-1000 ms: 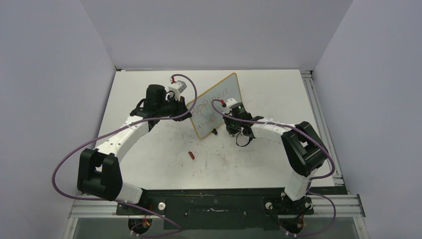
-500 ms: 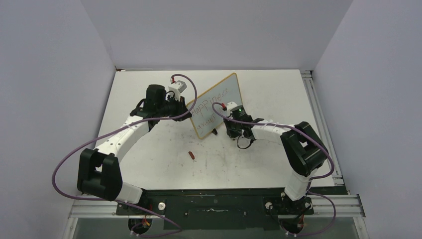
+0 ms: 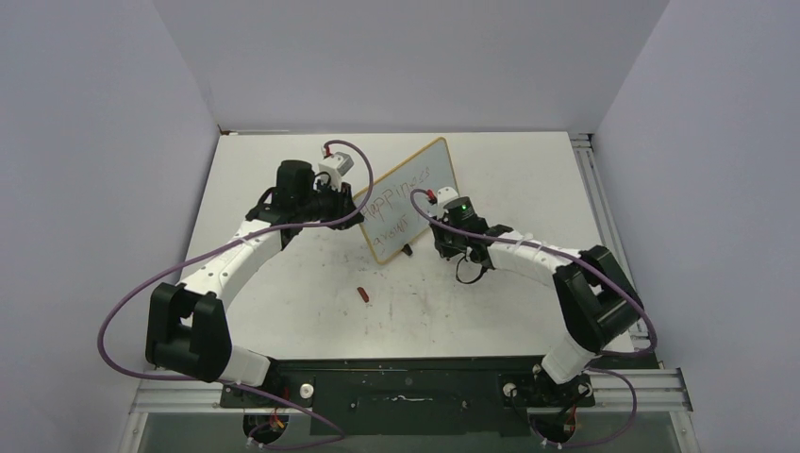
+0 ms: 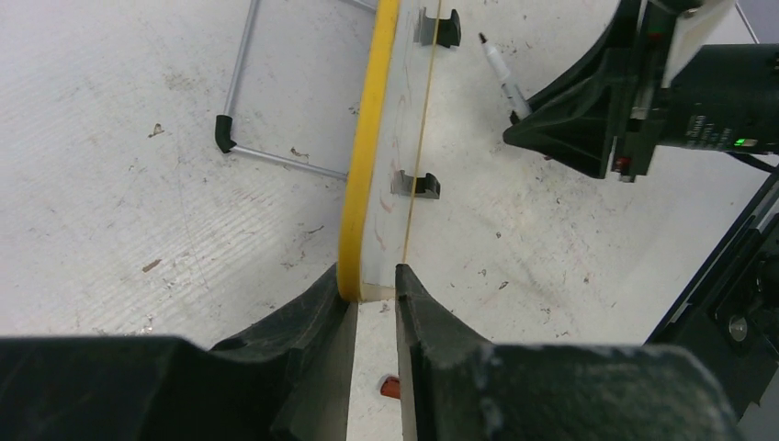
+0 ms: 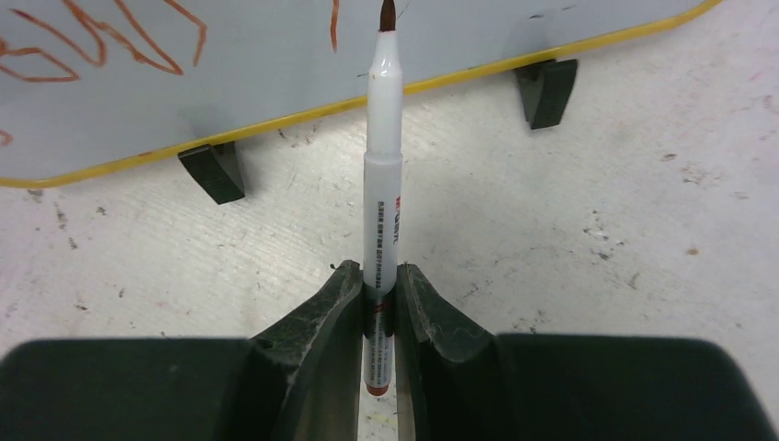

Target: Write a sentence on the whiteboard

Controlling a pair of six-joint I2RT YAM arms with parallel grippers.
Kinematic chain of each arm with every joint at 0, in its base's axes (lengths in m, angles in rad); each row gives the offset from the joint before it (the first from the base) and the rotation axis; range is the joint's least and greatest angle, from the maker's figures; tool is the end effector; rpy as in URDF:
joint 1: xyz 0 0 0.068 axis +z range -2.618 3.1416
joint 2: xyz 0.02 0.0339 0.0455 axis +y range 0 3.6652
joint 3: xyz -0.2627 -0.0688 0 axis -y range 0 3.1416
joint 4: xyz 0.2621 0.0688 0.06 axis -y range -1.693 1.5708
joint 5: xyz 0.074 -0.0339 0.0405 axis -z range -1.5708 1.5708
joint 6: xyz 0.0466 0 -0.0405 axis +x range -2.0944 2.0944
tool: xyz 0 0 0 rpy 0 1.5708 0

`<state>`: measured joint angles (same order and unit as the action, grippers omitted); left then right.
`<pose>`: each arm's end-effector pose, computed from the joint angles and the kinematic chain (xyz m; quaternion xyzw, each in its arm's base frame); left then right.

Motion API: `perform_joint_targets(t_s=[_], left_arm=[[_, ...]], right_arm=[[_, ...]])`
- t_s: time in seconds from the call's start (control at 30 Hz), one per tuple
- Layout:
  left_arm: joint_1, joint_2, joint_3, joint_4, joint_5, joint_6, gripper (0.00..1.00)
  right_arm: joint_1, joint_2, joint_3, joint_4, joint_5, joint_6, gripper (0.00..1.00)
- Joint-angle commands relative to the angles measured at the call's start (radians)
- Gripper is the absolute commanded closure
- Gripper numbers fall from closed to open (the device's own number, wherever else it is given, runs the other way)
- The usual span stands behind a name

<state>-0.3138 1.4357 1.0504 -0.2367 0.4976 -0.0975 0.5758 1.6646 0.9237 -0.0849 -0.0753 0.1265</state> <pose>0.3198 -0.1272 0.2639 0.2049 0.8450 -0.3048 0.3887 0.3002 0.1991 0.1539 -0.2207 0.9043 0.1580 0.3294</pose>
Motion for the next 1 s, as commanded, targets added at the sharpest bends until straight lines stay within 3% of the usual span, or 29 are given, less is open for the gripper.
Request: perform_joint_targets(t_s=[0.0, 0.2, 0.47, 0.7, 0.83, 0.97], left_arm=[[-0.002, -0.051, 0.018, 0.018, -0.013, 0.008, 0.76], [-0.002, -0.068, 0.01, 0.022, -0.023, 0.008, 0.61], [-0.001, -0.157, -0.021, 0.04, -0.152, 0.027, 0.29], [-0.028, -0.382, -0.126, 0.125, -0.338, 0.108, 0.23], [-0.172, -0.553, -0.198, 0.153, -0.402, 0.252, 0.23], [-0.381, -0.686, -0.252, 0.123, -0.439, 0.394, 0.22]], right_arm=[[0.004, -0.132, -0.017, -0.006, 0.056, 0.023, 0.95], [0.009, -0.236, -0.05, -0.036, 0.07, 0.03, 0.95], [0.024, -0.397, -0.055, -0.114, -0.089, 0.041, 0.95], [0.028, -0.457, 0.014, -0.238, -0.39, 0.057, 0.95], [0.029, -0.445, 0.076, -0.332, -0.603, 0.091, 0.95], [0.035, -0.452, 0.123, -0.434, -0.708, 0.129, 0.95]])
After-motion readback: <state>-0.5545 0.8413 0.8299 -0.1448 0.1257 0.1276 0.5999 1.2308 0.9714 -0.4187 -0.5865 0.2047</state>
